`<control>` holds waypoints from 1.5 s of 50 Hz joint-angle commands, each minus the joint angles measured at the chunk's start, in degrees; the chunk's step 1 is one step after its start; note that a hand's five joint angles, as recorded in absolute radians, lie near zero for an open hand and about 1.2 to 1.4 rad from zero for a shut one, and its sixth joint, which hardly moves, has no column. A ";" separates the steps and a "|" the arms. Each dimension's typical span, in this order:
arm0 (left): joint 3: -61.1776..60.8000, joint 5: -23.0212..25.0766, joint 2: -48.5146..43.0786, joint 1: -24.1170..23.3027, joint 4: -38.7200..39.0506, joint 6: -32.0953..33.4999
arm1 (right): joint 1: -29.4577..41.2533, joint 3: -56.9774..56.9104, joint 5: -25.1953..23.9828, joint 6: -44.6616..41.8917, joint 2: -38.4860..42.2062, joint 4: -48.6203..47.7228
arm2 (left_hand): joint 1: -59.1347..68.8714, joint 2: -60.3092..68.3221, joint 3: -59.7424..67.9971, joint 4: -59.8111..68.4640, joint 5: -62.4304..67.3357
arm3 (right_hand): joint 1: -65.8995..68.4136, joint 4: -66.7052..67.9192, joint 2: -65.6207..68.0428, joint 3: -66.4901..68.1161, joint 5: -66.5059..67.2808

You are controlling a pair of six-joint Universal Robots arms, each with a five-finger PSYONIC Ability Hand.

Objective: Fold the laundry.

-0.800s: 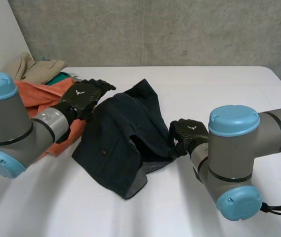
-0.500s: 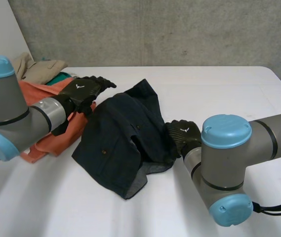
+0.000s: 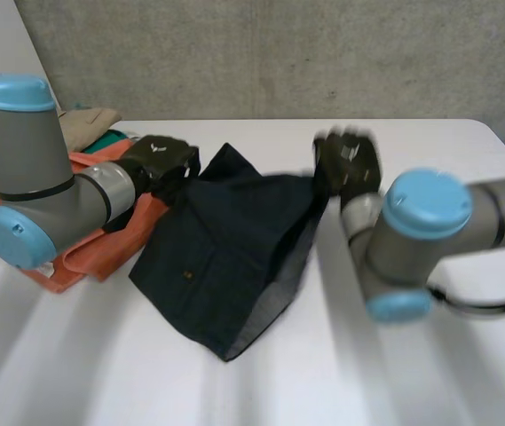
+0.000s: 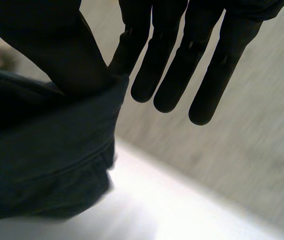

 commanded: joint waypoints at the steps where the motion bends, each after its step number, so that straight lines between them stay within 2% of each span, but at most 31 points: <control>1: -3.13 -4.73 5.82 -5.49 4.67 -9.56 | -8.75 -19.35 -5.88 -5.74 7.89 -5.73 | 10.43 8.31 8.94 8.15 8.48 | 17.17 11.69 12.86 12.27 14.13; 5: -5.06 -8.51 6.44 -9.27 8.45 -13.79 | -11.92 -29.29 -8.07 -5.12 15.18 -4.15 | -4.16 -6.28 -5.65 -6.44 -6.11 | 17.17 11.69 12.86 12.27 14.13; 6: -5.32 -10.17 6.36 -10.67 9.67 -14.84 | -12.36 -31.31 -9.03 -5.12 17.37 -3.19 | -19.04 -21.15 -20.53 -21.31 -20.99 | 17.17 11.69 12.86 12.27 14.13; 7: -5.41 -10.97 6.18 -11.30 10.12 -15.19 | -12.63 -32.02 -9.30 -5.12 18.18 -2.74 | -27.18 -29.30 -28.67 -29.46 -29.13 | 10.32 4.85 6.01 5.42 7.28; 8: -5.41 -11.76 6.01 -11.91 10.65 -15.46 | -12.81 -32.38 -9.57 -5.21 18.79 -2.13 | -38.08 -40.20 -39.58 -40.36 -40.04 | -2.41 -7.88 -6.71 -7.30 -5.44; 9: -5.24 -12.99 5.74 -12.70 11.09 -15.37 | -13.15 -32.29 -9.92 -5.38 19.15 -0.73 | -54.72 -56.84 -56.21 -57.00 -56.67 | -36.68 -42.15 -40.98 -41.57 -39.71; 10: -5.24 -13.61 5.74 -12.97 11.09 -15.03 | -13.33 -32.12 -9.84 -5.30 19.15 -0.19 | -54.72 -56.84 -56.21 -57.00 -56.67 | -48.34 -53.81 -52.64 -53.24 -51.37; 11: -5.24 -14.14 5.74 -13.06 11.09 -14.59 | -13.68 -32.03 -9.57 -5.21 19.06 0.42 | -54.72 -56.84 -56.21 -57.00 -56.67 | -52.83 -58.31 -57.14 -57.73 -55.87; 16: -6.82 -15.64 8.11 -11.92 10.65 -11.51 | -15.71 -29.31 -6.15 -5.30 13.89 6.92 | -54.72 -56.84 -56.21 -57.00 -56.67 | -52.83 -58.31 -57.14 -57.73 -55.87; 21: -12.17 -15.29 13.03 -8.06 10.21 -10.19 | -15.71 -22.64 -4.03 -5.47 2.82 21.76 | -54.72 -56.84 -56.21 -57.00 -56.67 | -52.83 -58.31 -57.14 -57.73 -55.87; 23: -14.19 -15.11 14.08 -7.09 10.39 -9.75 | -15.62 -19.92 -4.82 -5.56 -0.52 26.59 | -54.72 -56.84 -56.21 -57.00 -56.67 | -52.83 -58.31 -57.14 -57.73 -55.87; 27: -20.60 -13.97 15.49 -3.58 10.13 -7.56 | -14.31 -10.36 -9.73 -6.79 -8.69 37.05 | -54.72 -56.84 -56.21 -57.00 -56.67 | -52.55 -58.02 -56.85 -57.44 -55.58; 30: -23.25 -13.09 15.41 -2.08 9.60 -7.03 | -13.69 -4.80 -13.08 -8.19 -11.43 40.93 | -54.72 -56.84 -56.21 -57.00 -56.67 | -45.46 -50.93 -49.76 -50.35 -48.49; 32: -25.36 -11.51 14.80 -1.37 8.46 -6.59 | -12.98 0.82 -16.07 -10.56 -13.54 43.14 | -50.65 -52.77 -52.15 -52.93 -52.61 | -37.21 -42.68 -41.52 -42.11 -40.25; 35: -26.85 -8.45 12.70 -1.20 7.14 -6.32 | -11.93 7.40 -18.96 -15.03 -14.68 43.15 | -44.44 -46.56 -45.93 -46.72 -46.39 | -33.67 -39.14 -37.97 -38.56 -36.70; 40: -26.86 -4.83 8.47 -1.90 6.43 -4.92 | -10.61 14.89 -19.77 -21.11 -13.55 37.00 | -43.74 -45.86 -45.24 -46.02 -45.70 | -33.49 -38.96 -37.79 -38.38 -36.52; 46: -24.23 -5.35 3.29 -3.47 6.52 -3.33 | -9.64 20.08 -19.33 -24.10 -10.13 24.01 | -43.91 -46.03 -45.40 -46.19 -45.86 | -33.49 -38.96 -37.79 -38.38 -36.52; 52: -21.24 -6.67 -0.41 -6.20 6.35 -3.16 | -9.12 21.14 -18.71 -25.60 -7.57 17.66 | -44.25 -46.37 -45.74 -46.53 -46.20 | -31.65 -37.12 -35.96 -36.55 -34.69; 56: -19.83 -8.43 -1.90 -7.78 6.52 -2.81 | -9.47 21.32 -16.08 -26.48 -6.95 15.02 | -43.08 -45.20 -44.57 -45.36 -45.03 | 17.05 11.58 12.75 12.16 14.02; 58: -19.13 -9.83 -2.43 -8.84 6.70 -2.81 | -9.38 22.11 -14.32 -26.13 -7.48 13.61 | -38.04 -40.16 -39.54 -40.32 -40.00 | 17.17 11.69 12.86 12.27 14.13; 62: -17.55 -12.12 -3.40 -10.60 8.89 -2.89 | -9.29 24.66 -14.40 -25.51 -10.46 11.42 | -25.44 -27.55 -26.93 -27.71 -27.39 | 17.17 11.69 12.86 12.27 14.13; 63: -16.76 -12.82 -3.84 -11.47 10.02 -2.81 | -9.03 25.53 -15.01 -25.34 -12.73 10.98 | -15.42 -17.54 -16.91 -17.70 -17.37 | 17.17 11.69 12.86 12.27 14.13; 65: -15.70 -13.53 -4.54 -12.18 10.82 -2.81 | -8.68 26.06 -15.28 -24.99 -14.68 10.80 | -3.10 -5.22 -4.60 -5.38 -5.06 | 17.17 11.69 12.86 12.27 14.13; 66: -14.65 -14.31 -4.98 -12.79 11.26 -2.72 | -8.50 26.41 -15.20 -24.55 -16.60 10.97 | 11.45 9.33 9.96 9.17 9.50 | 17.17 11.69 12.86 12.27 14.13; 67: -14.03 -14.84 -5.24 -13.06 11.44 -2.72 | -8.41 26.50 -15.20 -24.20 -17.58 11.15 | 15.24 13.12 13.75 12.96 13.29 | 17.17 11.69 12.86 12.27 14.13; 72: -9.99 -19.15 -3.50 -13.15 10.13 -2.89 | -8.76 25.02 -14.93 -21.12 -23.29 12.90 | 15.28 13.16 13.79 13.00 13.33 | 17.17 11.69 12.86 12.27 14.13; 75: -9.19 -21.17 2.21 -12.19 8.81 -3.07 | -9.99 21.94 -14.23 -18.66 -27.60 14.83 | 15.28 13.16 13.79 13.00 13.33 | 17.17 11.69 12.86 12.27 14.13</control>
